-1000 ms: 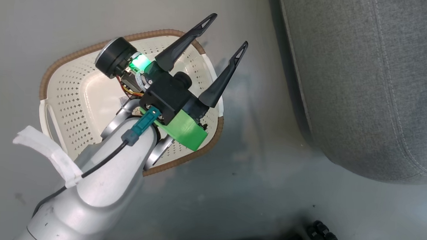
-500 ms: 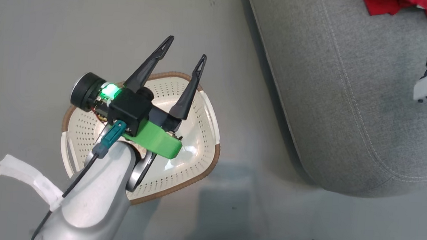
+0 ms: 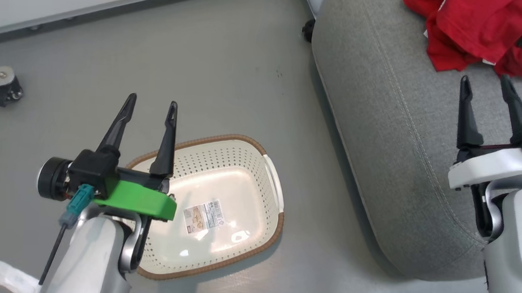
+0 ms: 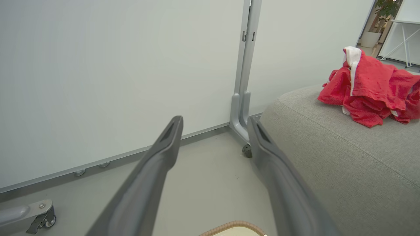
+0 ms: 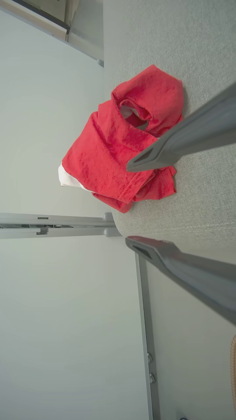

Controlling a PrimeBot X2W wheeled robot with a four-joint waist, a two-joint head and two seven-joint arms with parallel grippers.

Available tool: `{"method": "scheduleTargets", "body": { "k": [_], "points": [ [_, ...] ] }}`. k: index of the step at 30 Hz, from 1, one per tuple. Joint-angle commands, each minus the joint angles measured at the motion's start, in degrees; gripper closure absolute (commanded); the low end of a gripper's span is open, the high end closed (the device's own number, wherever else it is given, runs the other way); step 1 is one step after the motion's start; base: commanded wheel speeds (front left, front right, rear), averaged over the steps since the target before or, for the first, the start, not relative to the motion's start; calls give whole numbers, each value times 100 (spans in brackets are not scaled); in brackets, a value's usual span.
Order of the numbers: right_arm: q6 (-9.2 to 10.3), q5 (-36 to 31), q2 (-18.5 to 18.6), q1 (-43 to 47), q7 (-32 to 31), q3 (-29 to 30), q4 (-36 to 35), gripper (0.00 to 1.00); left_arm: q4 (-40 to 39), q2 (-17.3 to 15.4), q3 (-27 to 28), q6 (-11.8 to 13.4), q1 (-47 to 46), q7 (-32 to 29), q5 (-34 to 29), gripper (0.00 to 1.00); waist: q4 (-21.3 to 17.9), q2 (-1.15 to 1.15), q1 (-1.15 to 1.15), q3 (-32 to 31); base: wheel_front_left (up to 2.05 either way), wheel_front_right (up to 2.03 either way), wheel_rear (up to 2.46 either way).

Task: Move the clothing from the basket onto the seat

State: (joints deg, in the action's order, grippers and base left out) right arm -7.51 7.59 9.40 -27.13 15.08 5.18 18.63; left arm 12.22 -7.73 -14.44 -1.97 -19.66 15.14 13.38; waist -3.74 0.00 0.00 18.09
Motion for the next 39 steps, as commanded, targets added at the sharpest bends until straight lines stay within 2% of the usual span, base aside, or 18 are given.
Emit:
{"method": "scheduleTargets", "body": {
  "k": [1, 9, 17, 27, 39],
  "points": [
    [4, 31, -47, 168, 13, -80, -59, 0, -11, 24, 123, 14, 182, -1, -23, 0, 384, 0, 0, -429, 0, 0, 0],
    [4, 55, -285, 506, 13, -528, -283, 0, -35, 168, 816, 3, 688, 0, -135, 0, 748, 0, 0, -815, 0, 0, 0],
    [4, 107, -526, 790, 13, -879, -430, 0, -88, 287, 1214, -81, 1080, 0, -291, 0, 957, 0, 0, -1195, 0, 0, 0],
    [4, 165, -635, 1407, 13, -1002, -774, 0, -125, 411, 1314, -159, 1503, 0, -474, 0, 920, 0, 0, -1568, 0, 0, 0],
    [4, 261, -642, 2089, 13, -820, -1234, 0, -148, 458, 1346, -170, 1718, 0, -538, 0, 876, 0, 0, -1774, 0, 0, 0]
  ]
}}
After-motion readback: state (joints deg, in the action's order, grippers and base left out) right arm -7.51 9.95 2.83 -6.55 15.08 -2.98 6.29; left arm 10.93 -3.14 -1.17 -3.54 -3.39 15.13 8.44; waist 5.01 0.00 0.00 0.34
